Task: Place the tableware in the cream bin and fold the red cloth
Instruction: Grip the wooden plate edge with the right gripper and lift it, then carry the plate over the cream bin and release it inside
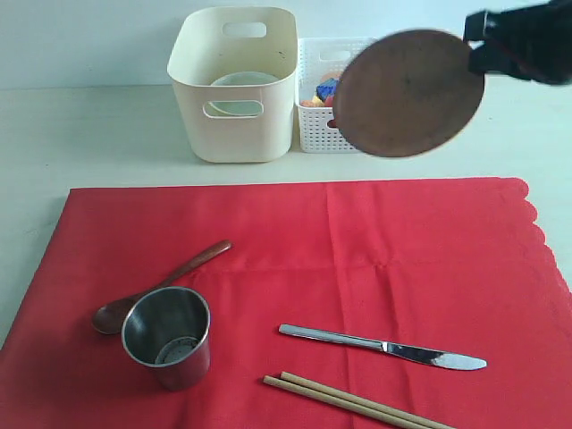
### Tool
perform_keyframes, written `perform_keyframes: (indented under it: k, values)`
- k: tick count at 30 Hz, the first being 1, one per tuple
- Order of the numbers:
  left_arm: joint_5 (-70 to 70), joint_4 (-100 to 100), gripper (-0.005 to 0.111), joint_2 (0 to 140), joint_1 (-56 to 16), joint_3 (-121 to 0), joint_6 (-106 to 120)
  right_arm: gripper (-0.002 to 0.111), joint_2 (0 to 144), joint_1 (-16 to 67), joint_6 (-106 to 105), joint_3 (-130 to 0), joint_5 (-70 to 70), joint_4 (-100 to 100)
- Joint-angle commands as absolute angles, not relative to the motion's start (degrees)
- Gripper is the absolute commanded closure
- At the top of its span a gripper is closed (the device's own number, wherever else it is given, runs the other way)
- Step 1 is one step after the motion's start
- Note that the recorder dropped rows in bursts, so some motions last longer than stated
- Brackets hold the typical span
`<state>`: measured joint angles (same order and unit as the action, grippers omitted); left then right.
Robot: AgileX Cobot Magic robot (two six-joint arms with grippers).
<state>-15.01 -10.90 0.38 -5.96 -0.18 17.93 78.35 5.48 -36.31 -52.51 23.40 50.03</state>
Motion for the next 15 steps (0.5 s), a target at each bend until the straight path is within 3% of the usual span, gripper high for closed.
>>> perform_keyframes:
  k: [1,8,15]
  values:
    - [-14.9,-10.9,0.105,0.0,-5.9,0.0,18.0,0.108,83.2,5.3,-46.5,-58.2,22.7,64.2]
    - [-14.9,-10.9,0.105,0.0,-5.9,0.0,18.0,0.108,96.4,5.3,-58.3,-69.7,31.6,81.4]
    - [-14.9,-10.9,0.105,0.0,-5.9,0.0,18.0,0.108,108.7,9.3,-58.5,-83.2,34.0,83.3]
